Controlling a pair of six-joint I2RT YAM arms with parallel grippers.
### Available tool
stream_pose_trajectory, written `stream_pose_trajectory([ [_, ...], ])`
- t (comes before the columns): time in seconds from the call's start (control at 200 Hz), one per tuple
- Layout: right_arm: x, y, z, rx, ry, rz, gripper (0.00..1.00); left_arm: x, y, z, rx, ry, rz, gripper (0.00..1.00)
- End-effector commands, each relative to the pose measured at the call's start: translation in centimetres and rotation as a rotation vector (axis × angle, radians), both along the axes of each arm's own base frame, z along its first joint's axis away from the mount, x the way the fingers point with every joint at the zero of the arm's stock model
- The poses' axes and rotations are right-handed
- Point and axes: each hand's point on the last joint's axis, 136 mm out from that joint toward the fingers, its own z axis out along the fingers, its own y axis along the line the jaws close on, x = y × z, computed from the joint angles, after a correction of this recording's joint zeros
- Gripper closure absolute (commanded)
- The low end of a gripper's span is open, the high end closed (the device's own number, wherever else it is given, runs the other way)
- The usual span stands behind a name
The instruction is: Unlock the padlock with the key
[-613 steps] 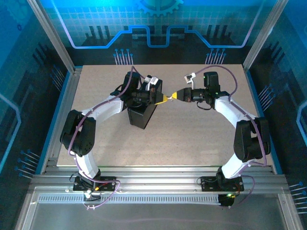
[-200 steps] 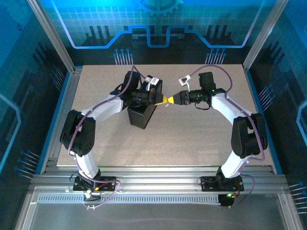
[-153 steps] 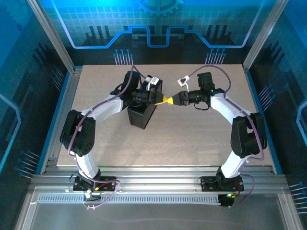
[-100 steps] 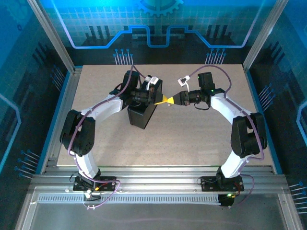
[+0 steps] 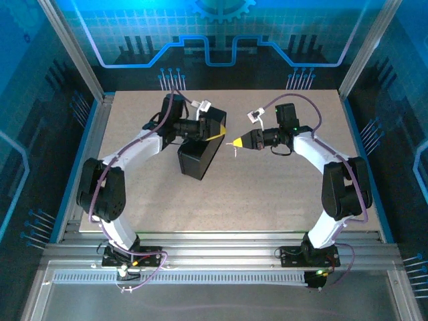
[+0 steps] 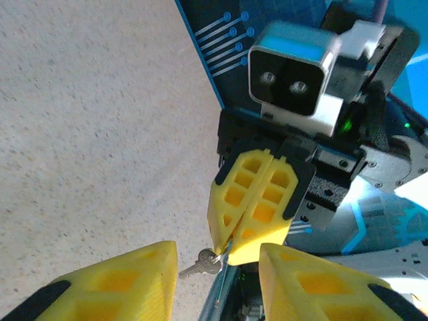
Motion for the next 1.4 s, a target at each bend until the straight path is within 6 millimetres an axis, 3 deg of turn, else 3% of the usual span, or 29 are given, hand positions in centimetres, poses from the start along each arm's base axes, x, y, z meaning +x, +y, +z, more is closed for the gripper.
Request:
stream_pose_trajectory([
  [0.0,0.1,-0.4,0.4,0.003,-0.003,-0.013,1.00,0.5,1.4,2.4,0.060,-0.103,0.027,0.63],
  [0.105,0.5,-0.5,0.5,-0.010,0.005,-0.033,1.00,1.0,2.7,2.5,0.213,-0.212,0.045,0.62],
  [0.26,1.7,-0.9,0.3,-0.051,0.042,-0.101,1.00,2.3,5.5,2.2,0.503,-0.548,0.031,0.55],
  [0.495,2.8,-1.2,0.8,-0.086,0.085,-0.165,1.00,1.9,6.5,-0.7,0.694,-0.817,-0.253,0.49],
  [0.61,2.5,-0.9,1.2,-0.092,0.086,-0.155,1.00,2.0,6.6,-2.2,0.721,-0.898,-0.357,0.48],
  [0.94,2.0,-0.6,1.0,-0.117,0.116,-0.137,1.00,2.9,6.5,-2.6,0.646,-0.966,-0.494,0.45],
  [1.171,2.5,-0.4,0.9,-0.123,0.134,-0.125,1.00,3.5,5.4,-2.4,0.567,-1.031,-0.555,0.44],
  [1.396,3.1,-0.1,0.7,-0.126,0.151,-0.116,1.00,3.8,5.3,-3.8,0.555,-1.001,-0.623,0.41],
])
